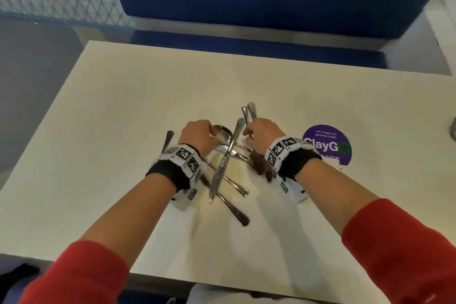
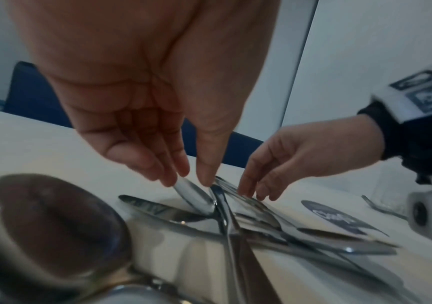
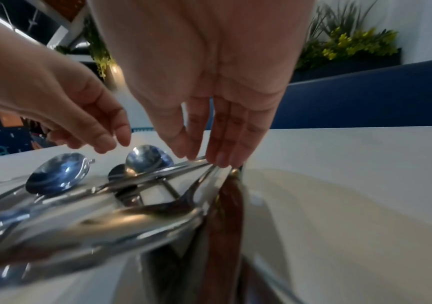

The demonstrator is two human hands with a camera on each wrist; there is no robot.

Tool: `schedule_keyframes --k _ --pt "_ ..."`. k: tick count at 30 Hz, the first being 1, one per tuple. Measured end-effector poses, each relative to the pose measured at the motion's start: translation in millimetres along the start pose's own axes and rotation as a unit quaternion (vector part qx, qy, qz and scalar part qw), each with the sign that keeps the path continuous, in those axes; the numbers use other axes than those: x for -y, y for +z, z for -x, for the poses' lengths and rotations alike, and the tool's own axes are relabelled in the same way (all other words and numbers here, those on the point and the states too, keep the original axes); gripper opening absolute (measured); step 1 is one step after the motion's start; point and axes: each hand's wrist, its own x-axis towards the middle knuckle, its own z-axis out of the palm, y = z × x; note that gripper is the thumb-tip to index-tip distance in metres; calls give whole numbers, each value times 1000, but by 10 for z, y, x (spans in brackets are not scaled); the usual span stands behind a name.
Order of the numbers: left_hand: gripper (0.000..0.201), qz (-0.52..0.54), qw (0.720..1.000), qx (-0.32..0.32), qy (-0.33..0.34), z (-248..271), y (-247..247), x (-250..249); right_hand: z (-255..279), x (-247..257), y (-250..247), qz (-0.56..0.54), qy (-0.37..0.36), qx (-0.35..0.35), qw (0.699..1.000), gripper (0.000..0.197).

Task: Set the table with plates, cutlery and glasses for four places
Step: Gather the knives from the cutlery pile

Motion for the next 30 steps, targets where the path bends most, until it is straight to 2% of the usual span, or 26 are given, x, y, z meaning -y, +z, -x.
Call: schedule_keyframes --k 6,13,15,18,22,26,30 --pt "26 -61 996 50 51 -36 224 -141 -115 97 134 -2 98 -7 995 28" --pt "31 -51 997 57 17 -138 318 -256 -183 56 102 -42 124 -11 991 33" --pt "33 -38 997 62 11 -149 326 -275 -189 20 73 -54 121 -28 991 29" --pt "26 -17 997 70 3 -150 317 -274 -215 -52 -3 -19 83 -69 994 22" --pt "20 12 997 73 2 -136 253 -238 -214 -142 -89 112 -7 -1 994 30" --pt "23 119 991 68 -9 -139 154 -198 -219 -130 -175 169 -14 49 984 12" --pt "13 282 957 54 -34 -137 79 -214 -228 -157 -209 203 -59 84 974 5"
